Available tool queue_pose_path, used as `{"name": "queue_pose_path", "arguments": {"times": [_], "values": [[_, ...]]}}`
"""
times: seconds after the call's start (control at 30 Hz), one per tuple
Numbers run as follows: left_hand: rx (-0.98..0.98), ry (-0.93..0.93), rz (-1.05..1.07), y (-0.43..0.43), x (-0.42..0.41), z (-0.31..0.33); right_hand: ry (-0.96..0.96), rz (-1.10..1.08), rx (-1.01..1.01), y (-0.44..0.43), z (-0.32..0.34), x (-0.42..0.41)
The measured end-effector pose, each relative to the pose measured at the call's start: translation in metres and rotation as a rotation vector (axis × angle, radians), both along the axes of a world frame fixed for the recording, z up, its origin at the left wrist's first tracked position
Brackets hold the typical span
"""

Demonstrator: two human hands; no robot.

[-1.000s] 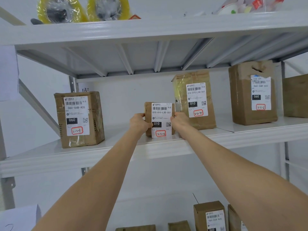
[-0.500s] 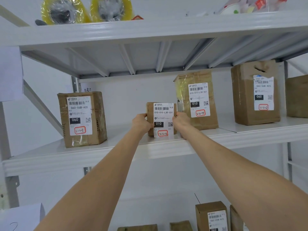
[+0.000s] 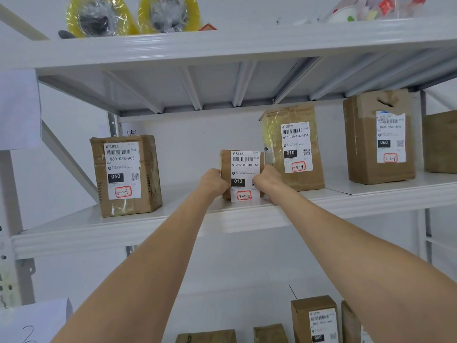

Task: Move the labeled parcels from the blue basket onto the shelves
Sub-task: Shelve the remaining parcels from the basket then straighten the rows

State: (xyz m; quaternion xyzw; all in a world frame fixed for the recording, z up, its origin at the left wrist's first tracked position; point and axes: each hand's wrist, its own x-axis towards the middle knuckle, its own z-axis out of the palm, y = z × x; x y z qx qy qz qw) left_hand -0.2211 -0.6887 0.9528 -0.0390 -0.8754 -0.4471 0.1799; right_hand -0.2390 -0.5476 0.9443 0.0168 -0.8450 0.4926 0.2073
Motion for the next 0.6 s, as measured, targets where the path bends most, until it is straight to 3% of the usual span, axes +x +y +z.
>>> {"name": "queue_pose_path", "arguments": {"times": [0.3,0.47,0.6], "values": [[-0.071,0.047,0.116,0.007,0.017,0.002,0.002,-0.041,-0.023,0.004,-0.001,0.013],[-0.024,0.318,0.224,0.010,0.027,0.002,0.112,-0.136,-0.011,0.008,-0.003,0.033],[-0.082,0.546,0.131,0.032,0.038,-0.003,0.188,-0.247,0.044,0.021,-0.008,0.059]]}}
